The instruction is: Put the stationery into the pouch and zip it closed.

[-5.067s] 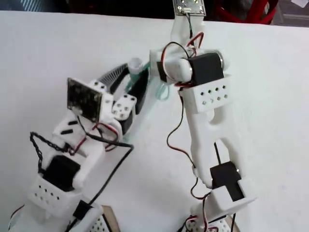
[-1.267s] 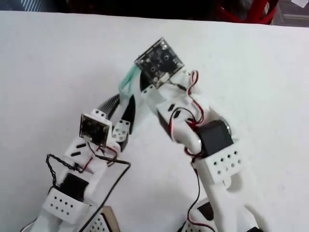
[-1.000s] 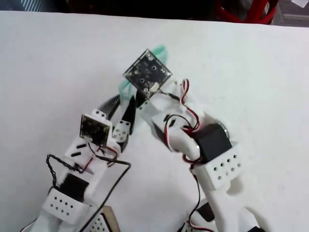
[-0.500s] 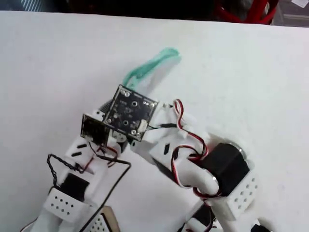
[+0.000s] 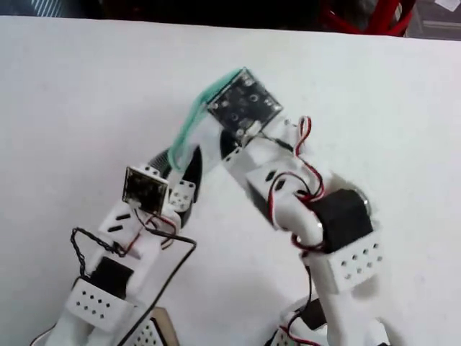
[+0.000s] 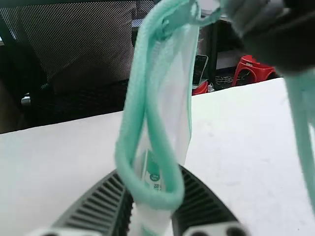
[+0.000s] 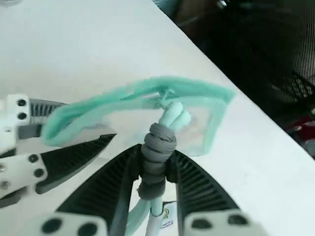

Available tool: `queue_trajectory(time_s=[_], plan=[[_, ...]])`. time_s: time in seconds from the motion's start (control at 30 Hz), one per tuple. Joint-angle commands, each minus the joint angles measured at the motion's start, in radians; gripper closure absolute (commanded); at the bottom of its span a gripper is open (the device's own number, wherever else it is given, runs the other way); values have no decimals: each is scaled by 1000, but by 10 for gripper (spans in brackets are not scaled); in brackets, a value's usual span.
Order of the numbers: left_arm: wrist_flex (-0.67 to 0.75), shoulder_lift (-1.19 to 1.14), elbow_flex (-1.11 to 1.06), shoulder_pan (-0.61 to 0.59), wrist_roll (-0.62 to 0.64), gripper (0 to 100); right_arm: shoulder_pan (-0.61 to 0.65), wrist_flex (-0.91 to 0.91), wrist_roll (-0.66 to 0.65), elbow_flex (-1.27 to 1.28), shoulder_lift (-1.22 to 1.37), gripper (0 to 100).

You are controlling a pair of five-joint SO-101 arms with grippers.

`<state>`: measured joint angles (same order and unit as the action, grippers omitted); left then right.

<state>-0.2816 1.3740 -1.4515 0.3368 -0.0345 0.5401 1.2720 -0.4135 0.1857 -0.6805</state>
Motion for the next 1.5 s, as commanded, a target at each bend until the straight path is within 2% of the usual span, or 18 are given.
queue_trajectory(time_s=[0.0, 0.13, 0.27, 0.37, 0.43, 0.53, 0.6, 0.83, 0.93, 1.1, 1.3, 1.47], plan=[[-137, 2, 164, 8, -3, 976, -8, -36, 20, 80, -21, 979], [-331, 2, 295, 36, -2, 976, 85, -54, 29, 146, -21, 979], [-456, 2, 370, 102, -2, 976, 156, -47, 66, 147, -22, 979], [-511, 2, 413, 105, -2, 976, 102, -31, 77, 132, -61, 971], [-523, 2, 419, 104, -2, 976, 35, -21, 118, 120, -107, 920], [-519, 2, 404, 110, -2, 976, -67, 4, 242, 91, -182, 751], [-496, 2, 384, 111, -2, 976, -107, 21, 307, 63, -220, 683], [-448, 2, 350, 111, -2, 976, -140, 110, 476, -127, -162, 719], [-450, 2, 348, 111, -2, 976, -133, 211, 560, -307, 16, 719], [-425, 1, 313, 111, -2, 976, -130, 463, 735, -779, 417, 680], [-265, 1, 190, 111, -3, 976, -59, 455, 829, -967, 572, 666], [-226, 1, 163, 111, -3, 976, 15, 453, 875, -988, 585, 664]])
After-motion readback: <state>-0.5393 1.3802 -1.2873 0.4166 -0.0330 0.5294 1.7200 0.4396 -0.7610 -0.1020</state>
